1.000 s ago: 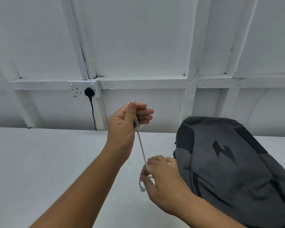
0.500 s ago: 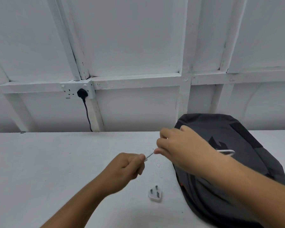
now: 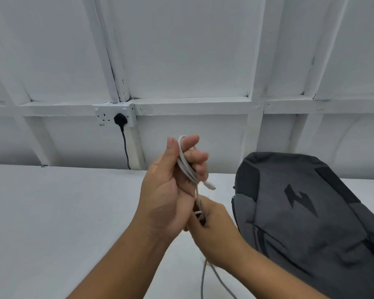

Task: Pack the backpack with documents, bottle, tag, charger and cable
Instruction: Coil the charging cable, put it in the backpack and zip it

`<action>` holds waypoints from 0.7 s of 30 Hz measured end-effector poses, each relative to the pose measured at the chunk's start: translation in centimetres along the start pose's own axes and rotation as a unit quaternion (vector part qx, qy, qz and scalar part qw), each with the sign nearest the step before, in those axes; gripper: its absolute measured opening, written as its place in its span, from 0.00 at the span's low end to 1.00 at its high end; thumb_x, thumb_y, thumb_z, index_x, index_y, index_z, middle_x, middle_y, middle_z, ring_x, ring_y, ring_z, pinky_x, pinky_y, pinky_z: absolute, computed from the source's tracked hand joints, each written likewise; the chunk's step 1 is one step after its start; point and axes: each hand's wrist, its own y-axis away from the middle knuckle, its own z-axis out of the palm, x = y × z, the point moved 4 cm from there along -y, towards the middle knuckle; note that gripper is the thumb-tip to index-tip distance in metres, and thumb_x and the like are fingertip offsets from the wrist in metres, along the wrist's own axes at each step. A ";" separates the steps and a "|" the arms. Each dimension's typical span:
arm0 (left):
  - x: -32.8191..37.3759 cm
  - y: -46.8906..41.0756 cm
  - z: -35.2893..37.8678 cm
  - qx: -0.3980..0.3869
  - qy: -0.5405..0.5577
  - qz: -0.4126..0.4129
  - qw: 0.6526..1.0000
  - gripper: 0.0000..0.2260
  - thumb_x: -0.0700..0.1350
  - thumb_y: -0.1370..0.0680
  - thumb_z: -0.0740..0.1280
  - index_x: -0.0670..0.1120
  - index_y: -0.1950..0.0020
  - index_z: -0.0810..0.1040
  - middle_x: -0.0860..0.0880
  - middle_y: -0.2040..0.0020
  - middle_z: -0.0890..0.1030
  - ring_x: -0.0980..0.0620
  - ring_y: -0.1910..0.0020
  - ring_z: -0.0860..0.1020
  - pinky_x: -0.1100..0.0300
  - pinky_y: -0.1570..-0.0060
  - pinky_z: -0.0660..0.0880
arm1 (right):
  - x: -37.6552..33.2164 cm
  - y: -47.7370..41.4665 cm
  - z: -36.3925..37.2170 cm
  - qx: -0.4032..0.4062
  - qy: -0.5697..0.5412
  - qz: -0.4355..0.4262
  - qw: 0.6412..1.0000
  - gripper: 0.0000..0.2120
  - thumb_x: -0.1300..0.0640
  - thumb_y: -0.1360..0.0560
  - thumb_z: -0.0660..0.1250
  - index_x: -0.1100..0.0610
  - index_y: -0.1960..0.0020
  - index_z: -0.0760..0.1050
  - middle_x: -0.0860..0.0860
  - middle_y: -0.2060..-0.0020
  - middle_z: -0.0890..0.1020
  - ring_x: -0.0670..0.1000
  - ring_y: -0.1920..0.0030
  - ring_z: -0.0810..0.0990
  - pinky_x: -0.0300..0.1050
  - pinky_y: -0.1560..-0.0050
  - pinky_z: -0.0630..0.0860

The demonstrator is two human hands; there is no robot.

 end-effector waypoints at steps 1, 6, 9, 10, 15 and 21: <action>0.1 -0.5 0.1 0.008 -0.019 0.025 0.999 0.19 0.52 0.17 0.61 0.43 0.52 0.87 0.46 0.61 0.85 0.52 0.65 0.83 0.62 0.62 0.80 | 0.1 0.1 0.1 0.001 0.000 0.023 1.000 0.16 0.38 0.27 0.58 0.50 0.61 0.71 0.47 0.67 0.80 0.45 0.71 0.75 0.38 0.71 0.69; -0.2 -2.6 -1.0 0.001 -0.304 0.171 0.937 0.16 0.53 0.18 0.61 0.43 0.43 0.83 0.45 0.47 0.88 0.47 0.47 0.86 0.55 0.47 0.83 | -0.3 -0.2 0.0 -0.017 0.080 0.077 0.994 0.12 0.45 0.20 0.57 0.51 0.56 0.72 0.52 0.65 0.82 0.54 0.65 0.82 0.57 0.58 0.82; -1.1 -2.9 -1.8 -0.071 -0.635 0.243 0.730 0.18 0.53 0.16 0.62 0.41 0.51 0.83 0.50 0.46 0.88 0.54 0.47 0.86 0.55 0.46 0.82 | -0.2 -0.4 0.0 -0.017 0.147 0.069 0.987 0.07 0.50 0.18 0.56 0.48 0.52 0.70 0.48 0.64 0.80 0.50 0.65 0.80 0.51 0.63 0.80; -1.4 -3.1 -2.4 -0.096 -0.696 0.227 0.674 0.21 0.55 0.16 0.61 0.40 0.54 0.82 0.50 0.47 0.88 0.52 0.49 0.86 0.53 0.48 0.81 | -0.1 -0.5 -0.1 -0.014 0.174 0.064 0.983 0.06 0.50 0.17 0.56 0.48 0.49 0.71 0.47 0.62 0.80 0.49 0.64 0.79 0.48 0.64 0.77; -1.1 -3.9 -5.9 -0.153 -0.783 0.118 0.591 0.20 0.57 0.16 0.57 0.45 0.58 0.78 0.55 0.65 0.81 0.56 0.65 0.79 0.64 0.66 0.73 | -0.8 0.2 -1.6 -0.037 0.302 -0.005 0.953 0.09 0.57 0.16 0.58 0.45 0.39 0.67 0.46 0.59 0.78 0.52 0.59 0.78 0.44 0.64 0.71; 0.1 -3.0 -10.6 -0.046 -0.741 0.043 0.668 0.19 0.53 0.15 0.58 0.54 0.65 0.76 0.54 0.72 0.79 0.58 0.72 0.79 0.70 0.70 0.70 | -2.7 0.6 -5.4 -0.001 0.221 -0.025 0.975 0.14 0.47 0.16 0.57 0.51 0.47 0.79 0.49 0.69 0.78 0.51 0.68 0.74 0.52 0.63 0.76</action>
